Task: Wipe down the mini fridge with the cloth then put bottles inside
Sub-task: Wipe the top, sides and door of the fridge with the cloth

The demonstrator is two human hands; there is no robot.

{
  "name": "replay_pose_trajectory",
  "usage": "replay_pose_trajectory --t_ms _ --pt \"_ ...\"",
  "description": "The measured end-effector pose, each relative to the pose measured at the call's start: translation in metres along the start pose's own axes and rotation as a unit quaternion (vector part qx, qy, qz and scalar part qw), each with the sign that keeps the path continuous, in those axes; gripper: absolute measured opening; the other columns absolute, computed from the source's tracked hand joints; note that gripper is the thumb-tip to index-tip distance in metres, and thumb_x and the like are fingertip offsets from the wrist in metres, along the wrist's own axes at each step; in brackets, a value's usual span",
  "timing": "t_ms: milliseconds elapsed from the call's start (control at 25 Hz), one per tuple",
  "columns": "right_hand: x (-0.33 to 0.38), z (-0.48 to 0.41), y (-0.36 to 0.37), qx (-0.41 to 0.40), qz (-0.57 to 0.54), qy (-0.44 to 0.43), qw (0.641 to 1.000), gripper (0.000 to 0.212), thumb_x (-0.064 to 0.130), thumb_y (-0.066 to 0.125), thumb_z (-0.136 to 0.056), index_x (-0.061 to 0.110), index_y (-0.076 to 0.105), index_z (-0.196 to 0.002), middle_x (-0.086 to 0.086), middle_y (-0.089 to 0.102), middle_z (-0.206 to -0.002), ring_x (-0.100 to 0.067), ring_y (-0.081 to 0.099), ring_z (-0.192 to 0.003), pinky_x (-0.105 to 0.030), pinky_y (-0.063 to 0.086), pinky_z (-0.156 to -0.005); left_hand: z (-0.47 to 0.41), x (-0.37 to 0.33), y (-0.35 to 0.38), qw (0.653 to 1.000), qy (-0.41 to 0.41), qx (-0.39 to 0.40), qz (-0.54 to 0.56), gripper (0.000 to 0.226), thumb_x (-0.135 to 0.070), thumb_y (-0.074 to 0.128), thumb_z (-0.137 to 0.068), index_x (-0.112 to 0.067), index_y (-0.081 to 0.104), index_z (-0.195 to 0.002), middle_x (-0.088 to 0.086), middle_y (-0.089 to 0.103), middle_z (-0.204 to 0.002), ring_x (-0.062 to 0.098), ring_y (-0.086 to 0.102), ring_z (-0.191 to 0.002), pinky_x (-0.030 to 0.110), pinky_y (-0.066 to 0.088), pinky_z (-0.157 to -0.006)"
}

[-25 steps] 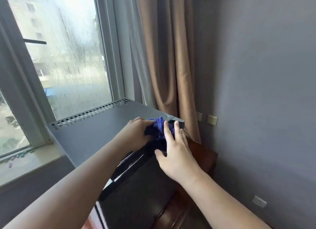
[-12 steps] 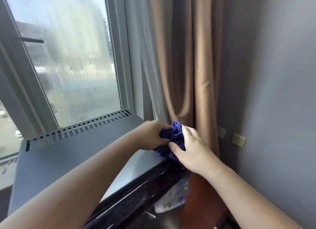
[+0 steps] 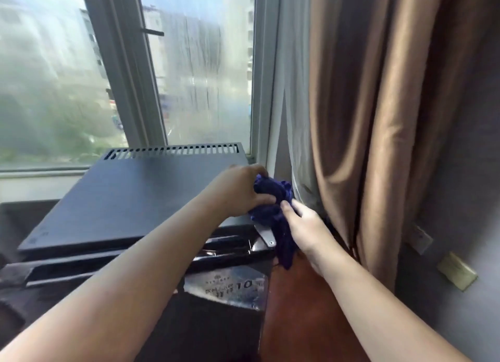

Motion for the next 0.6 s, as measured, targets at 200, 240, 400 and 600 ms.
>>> replay_pose_trajectory --t_ms 200,240,400,600 --pt "-0.024 0.026 -0.001 0.078 -0.144 0.053 0.985 0.026 0.043 0.047 -0.105 0.053 0.07 -0.11 0.003 0.079 -0.113 -0.015 0.075 -0.095 -0.04 0.061 -0.078 0.05 -0.028 0.006 0.996 -0.046 -0.074 0.02 0.048 -0.052 0.064 -0.09 -0.035 0.061 -0.134 -0.001 0.077 -0.11 0.02 0.07 -0.099 0.035 0.057 -0.089" --pt "-0.03 0.029 -0.002 0.105 -0.177 0.085 0.975 0.027 0.046 0.046 -0.105 0.051 0.071 -0.114 0.002 0.079 -0.111 -0.016 0.074 -0.086 -0.04 0.06 -0.067 0.059 -0.032 0.009 0.995 -0.053 -0.085 0.026 0.048 -0.052 0.064 -0.09 -0.036 0.06 -0.135 -0.001 0.077 -0.109 0.02 0.07 -0.1 0.034 0.056 -0.09" --pt "-0.033 0.038 -0.007 0.179 -0.255 0.138 0.94 0.048 0.07 0.057 -0.087 0.034 0.077 -0.113 0.003 0.082 -0.096 -0.02 0.076 -0.081 -0.042 0.059 -0.062 0.083 -0.047 0.02 0.983 -0.091 -0.161 -0.003 0.05 -0.051 0.069 -0.086 -0.036 0.058 -0.132 -0.002 0.073 -0.111 0.023 0.061 -0.106 0.027 0.044 -0.086" --pt "-0.029 0.032 -0.004 0.204 -0.258 0.081 0.941 0.055 0.069 0.065 -0.086 0.035 0.067 -0.129 0.004 0.079 -0.115 -0.015 0.078 -0.101 -0.038 0.063 -0.073 0.084 -0.045 0.016 0.985 -0.067 -0.158 0.013 0.048 -0.058 0.065 -0.083 -0.039 0.06 -0.127 -0.008 0.073 -0.117 0.016 0.066 -0.107 0.032 0.052 -0.095"
Point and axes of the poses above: each hand's wrist, its own z-axis away from the middle knuckle, its own y-axis out of the palm, x = y × z, the point moved 6 cm from there along -z, towards the middle knuckle
